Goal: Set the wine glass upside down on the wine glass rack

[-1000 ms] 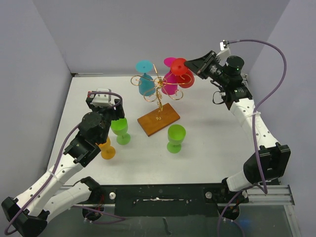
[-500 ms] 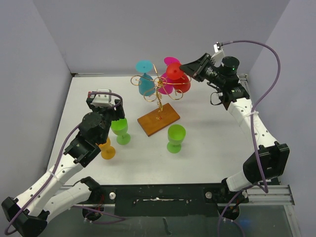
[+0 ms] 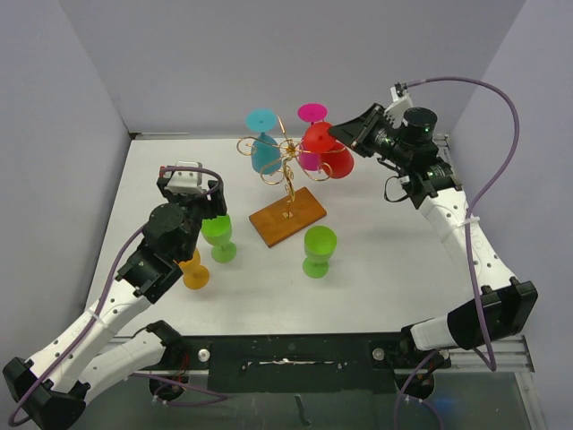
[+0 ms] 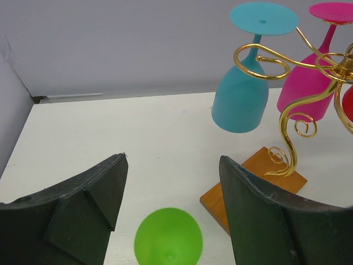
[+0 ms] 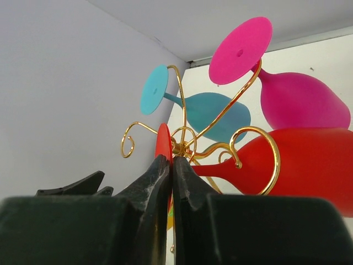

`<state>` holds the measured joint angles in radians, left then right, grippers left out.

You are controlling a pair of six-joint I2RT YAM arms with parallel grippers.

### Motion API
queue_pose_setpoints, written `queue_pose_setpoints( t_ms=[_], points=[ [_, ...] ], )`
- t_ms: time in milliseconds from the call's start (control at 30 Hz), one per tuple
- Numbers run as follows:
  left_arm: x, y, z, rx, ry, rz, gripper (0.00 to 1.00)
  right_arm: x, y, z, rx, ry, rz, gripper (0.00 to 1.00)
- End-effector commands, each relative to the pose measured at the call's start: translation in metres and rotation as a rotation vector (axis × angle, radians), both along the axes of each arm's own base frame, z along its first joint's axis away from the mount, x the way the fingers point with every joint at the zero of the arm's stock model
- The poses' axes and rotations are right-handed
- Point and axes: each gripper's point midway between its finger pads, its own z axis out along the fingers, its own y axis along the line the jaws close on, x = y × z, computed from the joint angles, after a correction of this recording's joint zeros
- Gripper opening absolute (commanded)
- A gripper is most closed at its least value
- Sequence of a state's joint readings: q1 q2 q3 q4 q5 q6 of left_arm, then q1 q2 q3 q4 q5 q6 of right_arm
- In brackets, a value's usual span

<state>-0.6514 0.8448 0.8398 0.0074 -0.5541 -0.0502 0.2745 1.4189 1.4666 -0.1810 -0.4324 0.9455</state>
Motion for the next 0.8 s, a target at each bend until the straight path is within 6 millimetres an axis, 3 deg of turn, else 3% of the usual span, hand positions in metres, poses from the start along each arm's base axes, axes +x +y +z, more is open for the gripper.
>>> queue_pose_setpoints(
  t_ms=[0,333,767],
  points=[
    [-0.001,-0.001,0.015,-0.050,-0.045,-0.017,0.66,-0.018,-0.015,0.034,-0.040,-0.108,-0.084,0.00],
    [0.000,-0.003,0.013,-0.055,-0.039,-0.022,0.66,-0.012,-0.027,0.020,-0.080,-0.087,-0.158,0.00],
    [0.000,-0.004,0.013,-0.056,-0.040,-0.026,0.66,0.009,-0.041,0.024,-0.086,-0.112,-0.240,0.00]
  ],
)
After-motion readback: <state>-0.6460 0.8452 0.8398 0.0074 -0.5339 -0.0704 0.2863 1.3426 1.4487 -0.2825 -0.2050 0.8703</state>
